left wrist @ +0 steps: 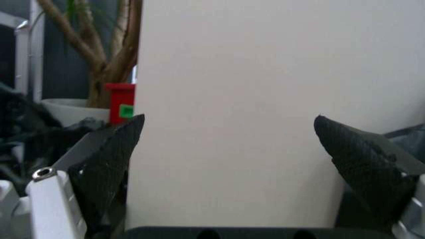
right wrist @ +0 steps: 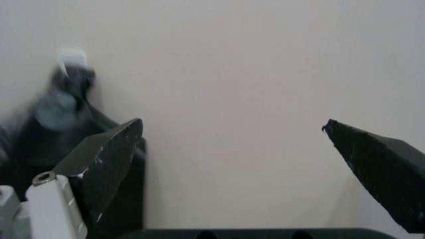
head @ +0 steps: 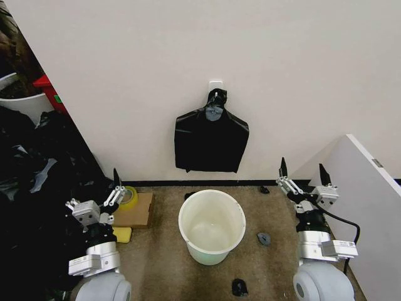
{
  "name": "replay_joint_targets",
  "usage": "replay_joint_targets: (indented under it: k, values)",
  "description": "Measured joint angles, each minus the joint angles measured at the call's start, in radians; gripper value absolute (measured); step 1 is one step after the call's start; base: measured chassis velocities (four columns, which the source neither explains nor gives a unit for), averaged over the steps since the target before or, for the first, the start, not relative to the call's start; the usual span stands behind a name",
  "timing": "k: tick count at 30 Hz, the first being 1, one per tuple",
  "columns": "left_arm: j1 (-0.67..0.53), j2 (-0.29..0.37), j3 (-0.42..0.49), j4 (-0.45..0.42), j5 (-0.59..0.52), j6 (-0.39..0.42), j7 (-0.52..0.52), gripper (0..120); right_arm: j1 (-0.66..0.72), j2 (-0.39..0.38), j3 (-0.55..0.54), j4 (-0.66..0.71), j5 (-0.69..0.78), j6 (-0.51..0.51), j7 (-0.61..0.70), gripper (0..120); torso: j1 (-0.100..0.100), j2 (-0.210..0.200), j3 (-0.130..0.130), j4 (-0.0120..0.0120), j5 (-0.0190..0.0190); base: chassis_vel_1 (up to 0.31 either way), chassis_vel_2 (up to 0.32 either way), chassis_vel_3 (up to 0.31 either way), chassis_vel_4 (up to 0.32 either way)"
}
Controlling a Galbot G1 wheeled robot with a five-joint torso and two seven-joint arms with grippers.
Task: Place the garbage bag over the trash bin.
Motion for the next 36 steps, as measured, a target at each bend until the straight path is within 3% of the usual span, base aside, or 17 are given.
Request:
replay_joint_targets:
  k: [8,17,36]
  values:
    - [0.014,-0.003,-0.023,0.016,0.035,-0.041,0.063,100,0.003,0.026,-0.007,-0.026,-0.14,0.013,0.008,100,0.0,0.0,0.0,0.0002,-0.0001,0.0,0.0,0.0,0.0]
    - [0.025,-0.004,-0.024,0.048,0.069,-0.076,0.149,100,0.012,0.027,-0.027,-0.045,-0.085,0.04,-0.046,100,0.0,0.0,0.0,0.0002,-0.0001,0.0,0.0,0.0,0.0]
    - [0.018,0.002,-0.04,0.06,0.054,-0.101,0.168,100,0.018,0.035,-0.033,-0.065,-0.073,0.071,-0.087,100,0.0,0.0,0.0,0.0002,-0.0001,0.0,0.0,0.0,0.0]
